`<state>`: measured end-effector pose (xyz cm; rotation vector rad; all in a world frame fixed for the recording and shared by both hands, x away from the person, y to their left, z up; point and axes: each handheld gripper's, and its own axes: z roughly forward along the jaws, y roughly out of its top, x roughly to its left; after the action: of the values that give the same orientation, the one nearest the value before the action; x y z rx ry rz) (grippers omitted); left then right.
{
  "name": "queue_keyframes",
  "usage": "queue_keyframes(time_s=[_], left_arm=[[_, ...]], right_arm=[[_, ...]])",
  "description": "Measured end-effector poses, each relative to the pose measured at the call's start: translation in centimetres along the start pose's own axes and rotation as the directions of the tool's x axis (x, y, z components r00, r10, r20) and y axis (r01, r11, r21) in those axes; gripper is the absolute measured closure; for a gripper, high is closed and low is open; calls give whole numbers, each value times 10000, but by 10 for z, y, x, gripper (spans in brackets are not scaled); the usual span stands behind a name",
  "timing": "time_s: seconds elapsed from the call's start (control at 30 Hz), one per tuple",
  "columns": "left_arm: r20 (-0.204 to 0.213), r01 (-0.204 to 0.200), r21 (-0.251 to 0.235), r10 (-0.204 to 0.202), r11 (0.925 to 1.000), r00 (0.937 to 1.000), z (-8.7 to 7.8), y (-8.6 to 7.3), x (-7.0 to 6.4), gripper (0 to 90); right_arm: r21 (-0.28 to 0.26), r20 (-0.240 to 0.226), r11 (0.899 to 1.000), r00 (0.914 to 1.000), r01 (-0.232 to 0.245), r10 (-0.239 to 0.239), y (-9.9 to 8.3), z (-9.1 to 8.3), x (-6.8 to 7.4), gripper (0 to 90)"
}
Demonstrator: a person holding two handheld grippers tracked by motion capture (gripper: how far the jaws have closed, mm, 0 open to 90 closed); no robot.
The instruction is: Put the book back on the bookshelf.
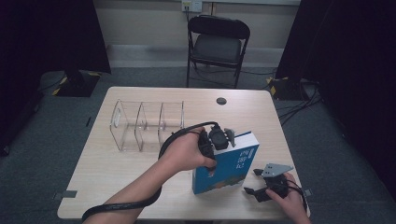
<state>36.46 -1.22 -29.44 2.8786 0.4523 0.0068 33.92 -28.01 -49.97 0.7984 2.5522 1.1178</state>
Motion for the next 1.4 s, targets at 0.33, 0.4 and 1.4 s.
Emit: queue_keyframes(time_s=[0.33, 0.4, 1.4], left_arm=[[-253, 569, 339, -561, 9978, 9981, -13, -19, 9, 619], [-293, 873, 335, -863, 9956, 9958, -16, -24, 10, 620], [-373, 2614, 191, -2606, 9650, 9647, -58, -93, 41, 621]], right_arm=[[14, 31, 10000, 10000, 5, -5, 0, 0, 0, 151], [27, 28, 10000, 10000, -13, 13, 0, 0, 0, 151], [9, 16, 10000, 10000, -12, 12, 0, 0, 0, 150]])
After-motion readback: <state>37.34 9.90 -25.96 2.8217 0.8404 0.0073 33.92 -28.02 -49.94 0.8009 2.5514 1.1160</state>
